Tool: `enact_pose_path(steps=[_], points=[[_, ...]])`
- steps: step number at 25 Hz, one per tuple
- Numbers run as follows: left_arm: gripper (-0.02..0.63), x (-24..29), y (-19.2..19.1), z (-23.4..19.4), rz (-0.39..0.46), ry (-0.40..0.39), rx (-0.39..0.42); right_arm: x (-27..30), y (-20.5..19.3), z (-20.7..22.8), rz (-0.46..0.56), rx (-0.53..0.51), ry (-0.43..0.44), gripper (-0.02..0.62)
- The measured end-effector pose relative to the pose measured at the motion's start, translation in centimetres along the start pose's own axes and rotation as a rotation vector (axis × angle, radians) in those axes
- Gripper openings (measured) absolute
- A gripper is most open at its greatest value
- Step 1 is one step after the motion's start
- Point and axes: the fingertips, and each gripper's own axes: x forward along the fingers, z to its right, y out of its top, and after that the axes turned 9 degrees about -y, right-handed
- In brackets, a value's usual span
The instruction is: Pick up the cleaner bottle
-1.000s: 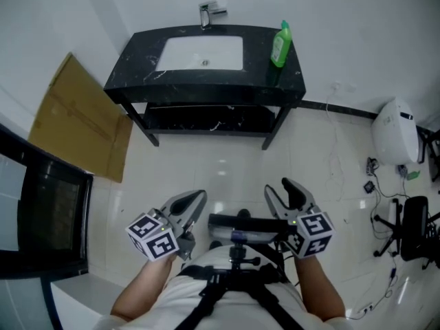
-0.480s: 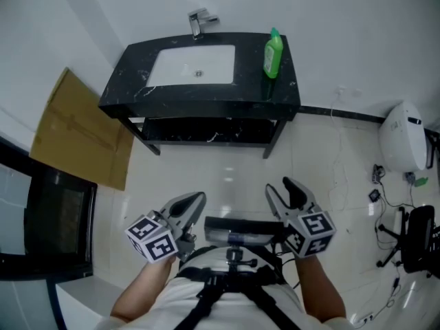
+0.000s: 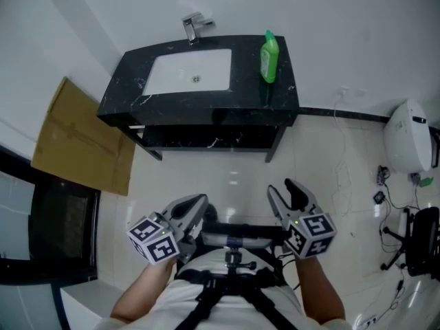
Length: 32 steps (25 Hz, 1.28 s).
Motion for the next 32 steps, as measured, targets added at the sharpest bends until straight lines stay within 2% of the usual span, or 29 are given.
enact_pose_path(steps=[10,17,25,32], points=[[0.000,1.0,2.5,-5.5,0.018,-0.041,-0.034,4.6,2.1,-0.6,-0.010,-0.025,-0.056,0.222],[0.000,1.4,7.5,-11.7,0.019,-0.073,-0.016,10.3,4.5,-2.2,-0.025,-0.021,-0.099,0.222],[0.000,1.4,11.3,-18.1,-0.017,-0.141,-0.038,16.2,6.7,-3.7,-0.003,-0.006,-0.178,0.222],[0.000,2.5,12.8,-20.6,-0.054,-0.198,-0.051,17.7,8.5,-3.0,0.017,-0.003,-0.263,0.222]])
